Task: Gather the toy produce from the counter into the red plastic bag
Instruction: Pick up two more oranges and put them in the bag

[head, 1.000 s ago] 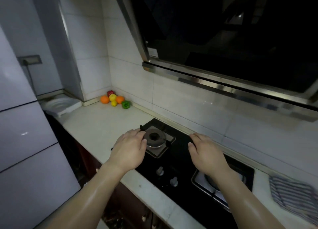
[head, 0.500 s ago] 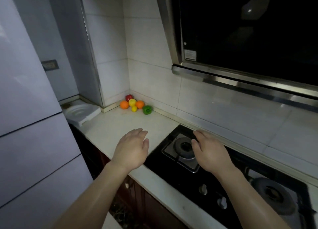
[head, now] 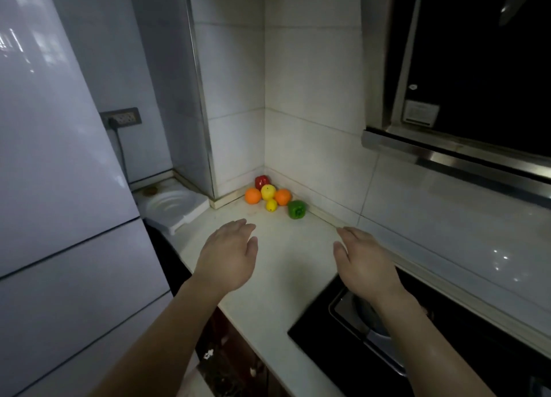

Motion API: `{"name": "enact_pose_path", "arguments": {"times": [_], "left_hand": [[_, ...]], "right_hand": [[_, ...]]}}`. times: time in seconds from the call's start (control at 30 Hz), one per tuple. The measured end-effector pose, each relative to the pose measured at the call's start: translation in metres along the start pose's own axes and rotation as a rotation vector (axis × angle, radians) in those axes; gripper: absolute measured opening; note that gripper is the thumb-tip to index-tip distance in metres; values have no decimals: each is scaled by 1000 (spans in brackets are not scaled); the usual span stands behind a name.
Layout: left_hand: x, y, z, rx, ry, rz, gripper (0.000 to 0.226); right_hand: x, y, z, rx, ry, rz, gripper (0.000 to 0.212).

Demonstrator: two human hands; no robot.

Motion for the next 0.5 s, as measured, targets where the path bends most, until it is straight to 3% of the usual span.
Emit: {"name": "enact_pose_path", "arguments": {"times": [0.13,0.3,0.5], "left_hand": [[4,19,38,-9,-23,-38,64],[4,39,96,-46,-15,-22,46],[7,63,167,-131,-69,5,45]], "right_hand": [[-18,26,28,-14,2,18,63],[-45,46,66,-85,-28,31,61],[-80,63,114,-202,-55,36,66]]}}
Point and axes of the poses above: each hand's wrist, its own y-axis towards the middle knuckle, its own x-axis out of the back of the hand, z = x × y, the point moved 2 cm from there along y, towards the middle knuckle, and after that the axes turned 15 degrees about -x, right-handed, at the moved point
